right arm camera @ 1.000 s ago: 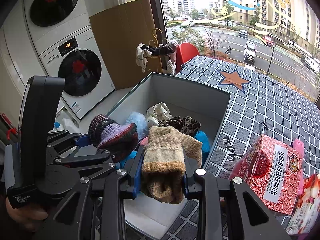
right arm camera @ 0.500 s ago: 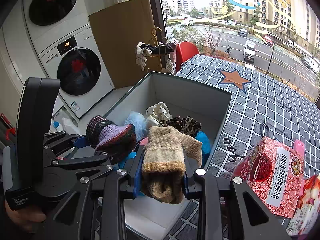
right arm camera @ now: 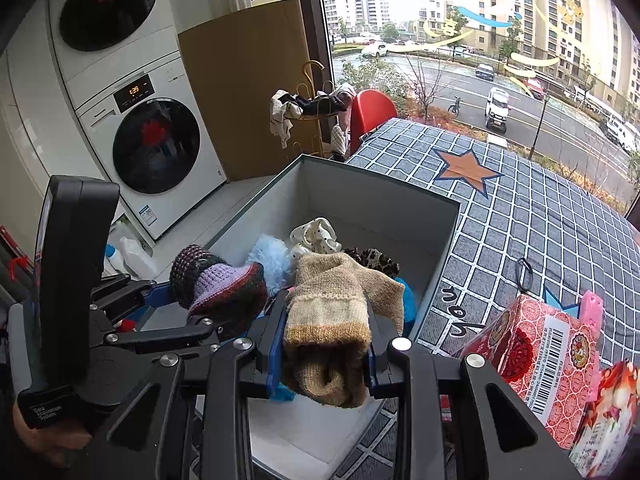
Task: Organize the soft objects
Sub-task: 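Open both grippers to drop the knit hat and sock into the box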
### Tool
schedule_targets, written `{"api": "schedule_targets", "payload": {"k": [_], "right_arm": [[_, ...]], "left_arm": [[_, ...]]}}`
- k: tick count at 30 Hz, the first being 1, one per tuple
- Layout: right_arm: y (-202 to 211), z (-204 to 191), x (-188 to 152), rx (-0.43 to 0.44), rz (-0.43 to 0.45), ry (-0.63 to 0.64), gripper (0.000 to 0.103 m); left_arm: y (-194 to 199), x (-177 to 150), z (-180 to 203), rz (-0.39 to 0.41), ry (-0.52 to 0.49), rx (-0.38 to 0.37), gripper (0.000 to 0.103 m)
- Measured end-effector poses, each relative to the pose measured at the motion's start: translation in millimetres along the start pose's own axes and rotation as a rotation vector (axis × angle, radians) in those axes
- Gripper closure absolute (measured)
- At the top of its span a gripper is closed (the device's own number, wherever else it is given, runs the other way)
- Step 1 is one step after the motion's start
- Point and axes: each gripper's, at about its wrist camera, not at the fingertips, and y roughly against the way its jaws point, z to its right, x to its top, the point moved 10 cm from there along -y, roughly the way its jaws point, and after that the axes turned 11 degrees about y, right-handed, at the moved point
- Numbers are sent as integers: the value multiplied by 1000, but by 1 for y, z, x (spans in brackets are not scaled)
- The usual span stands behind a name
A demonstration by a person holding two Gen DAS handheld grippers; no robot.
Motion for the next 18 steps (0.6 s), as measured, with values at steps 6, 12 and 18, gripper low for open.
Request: {"api": "schedule_targets", "payload": {"k": [6, 12, 18], "right_arm": [[9, 4, 6, -21, 41, -12, 13], [19, 7, 8, -38, 62, 3, 13], [30, 15, 1, -39, 71, -27, 13]], "left_arm": [[6, 1, 5, 23, -28, -5, 31], [9, 4, 13, 41, -67, -8, 22], [8, 0, 18, 17, -64, -40, 19]]}}
